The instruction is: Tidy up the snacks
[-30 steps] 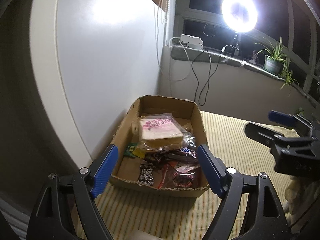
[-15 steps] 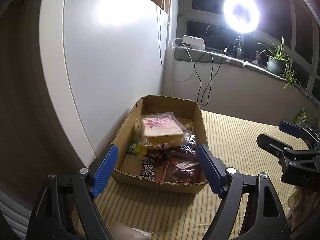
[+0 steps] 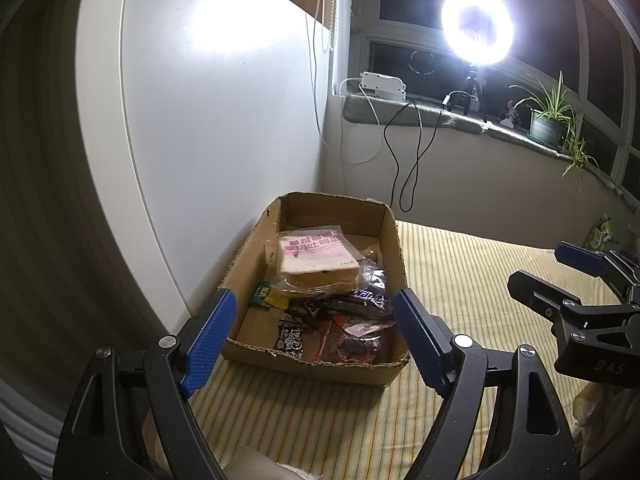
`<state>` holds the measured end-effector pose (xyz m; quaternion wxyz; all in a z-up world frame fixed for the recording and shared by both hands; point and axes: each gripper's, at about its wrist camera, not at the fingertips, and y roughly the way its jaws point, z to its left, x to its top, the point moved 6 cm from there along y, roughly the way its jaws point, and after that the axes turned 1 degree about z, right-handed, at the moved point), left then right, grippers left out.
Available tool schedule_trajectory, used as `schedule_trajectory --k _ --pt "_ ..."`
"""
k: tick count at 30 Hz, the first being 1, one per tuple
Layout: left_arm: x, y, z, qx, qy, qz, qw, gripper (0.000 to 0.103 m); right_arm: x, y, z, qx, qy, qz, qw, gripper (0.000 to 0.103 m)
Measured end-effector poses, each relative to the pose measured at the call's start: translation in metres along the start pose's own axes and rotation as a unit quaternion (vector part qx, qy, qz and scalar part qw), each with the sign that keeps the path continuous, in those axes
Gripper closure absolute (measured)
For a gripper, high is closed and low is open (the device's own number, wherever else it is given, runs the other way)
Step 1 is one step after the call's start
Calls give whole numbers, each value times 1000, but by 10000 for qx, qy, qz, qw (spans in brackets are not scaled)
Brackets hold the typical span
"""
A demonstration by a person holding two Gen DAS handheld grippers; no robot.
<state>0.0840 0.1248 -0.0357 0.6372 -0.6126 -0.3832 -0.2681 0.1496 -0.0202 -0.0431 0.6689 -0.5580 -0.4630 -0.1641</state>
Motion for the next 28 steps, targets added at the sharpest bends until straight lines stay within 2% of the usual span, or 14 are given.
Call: schedule_trajectory --k 17,28 --pt "-2 0 1 -6 -54 20 10000 22 -1 -2 5 -44 -31 8 10000 9" --pt "-4 -2 -3 -1 -3 -6 10000 22 -5 -1 -6 -97 -27 48 9999 9"
